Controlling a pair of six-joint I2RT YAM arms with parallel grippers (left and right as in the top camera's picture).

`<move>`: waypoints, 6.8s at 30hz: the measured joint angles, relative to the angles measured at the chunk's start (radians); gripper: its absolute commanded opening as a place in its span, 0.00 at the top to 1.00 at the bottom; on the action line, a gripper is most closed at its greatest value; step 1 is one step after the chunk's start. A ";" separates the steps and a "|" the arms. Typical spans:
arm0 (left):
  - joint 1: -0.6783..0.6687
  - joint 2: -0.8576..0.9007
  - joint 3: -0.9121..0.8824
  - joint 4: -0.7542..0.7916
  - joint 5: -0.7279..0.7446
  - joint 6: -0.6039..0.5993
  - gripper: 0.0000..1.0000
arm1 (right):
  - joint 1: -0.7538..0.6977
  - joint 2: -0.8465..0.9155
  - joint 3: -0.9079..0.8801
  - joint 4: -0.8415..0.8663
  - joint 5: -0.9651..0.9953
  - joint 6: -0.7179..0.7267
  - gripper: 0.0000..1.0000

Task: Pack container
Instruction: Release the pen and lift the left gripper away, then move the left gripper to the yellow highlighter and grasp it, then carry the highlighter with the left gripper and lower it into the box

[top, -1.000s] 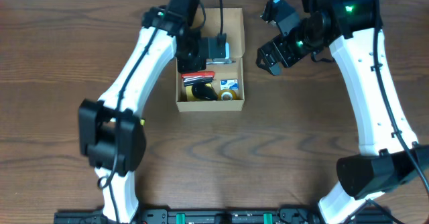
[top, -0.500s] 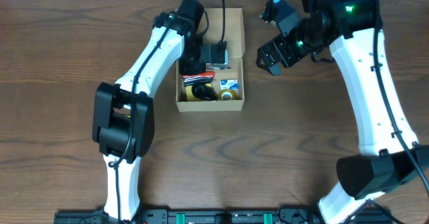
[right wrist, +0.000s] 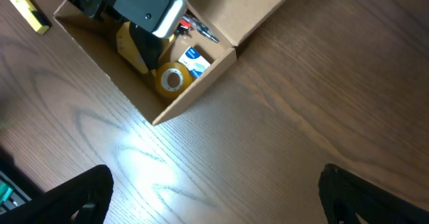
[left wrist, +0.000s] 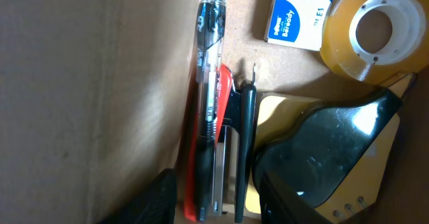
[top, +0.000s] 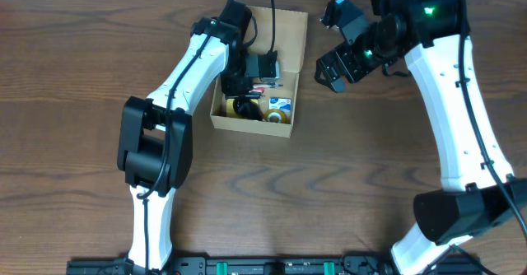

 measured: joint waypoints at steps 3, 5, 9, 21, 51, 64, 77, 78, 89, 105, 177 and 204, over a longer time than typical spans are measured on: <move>0.000 0.000 0.000 0.000 0.000 -0.006 0.60 | 0.000 0.000 0.000 0.000 0.000 0.000 0.01; 0.000 0.000 0.000 0.001 0.000 -0.008 0.66 | 0.000 0.000 0.000 0.000 0.000 0.000 0.01; 0.000 0.000 0.000 0.000 0.000 -0.023 0.87 | 0.000 0.000 0.000 0.000 0.000 0.000 0.01; 0.001 -0.184 0.073 0.000 -0.005 -0.133 0.94 | 0.000 0.000 0.000 0.000 0.000 0.000 0.01; 0.309 -0.384 -0.045 -0.333 -0.482 -1.940 0.94 | 0.000 0.000 0.000 0.000 0.000 0.000 0.01; 0.339 -0.500 -0.457 -0.084 -0.378 -1.989 0.94 | 0.000 0.000 0.000 0.000 0.000 0.000 0.01; 0.420 -0.726 -0.898 0.203 -0.305 -2.004 0.58 | 0.000 0.000 0.000 0.000 0.002 0.000 0.01; 0.422 -0.726 -0.911 0.220 -0.302 -2.015 0.53 | 0.000 0.000 0.000 0.000 0.003 0.000 0.01; 0.426 -0.698 -0.999 0.373 -0.295 -2.147 0.43 | 0.000 0.000 0.000 0.000 0.003 0.000 0.01; 0.429 -0.553 -1.010 0.446 -0.261 -2.261 0.45 | 0.000 0.000 0.000 0.000 0.003 0.000 0.01; 0.108 -0.400 -0.383 0.258 0.424 -0.085 0.94 | 0.000 0.000 0.000 0.000 0.003 0.000 0.01; 0.073 -0.400 -0.487 0.255 0.386 -0.077 0.94 | 0.000 0.000 0.000 0.000 0.003 0.000 0.01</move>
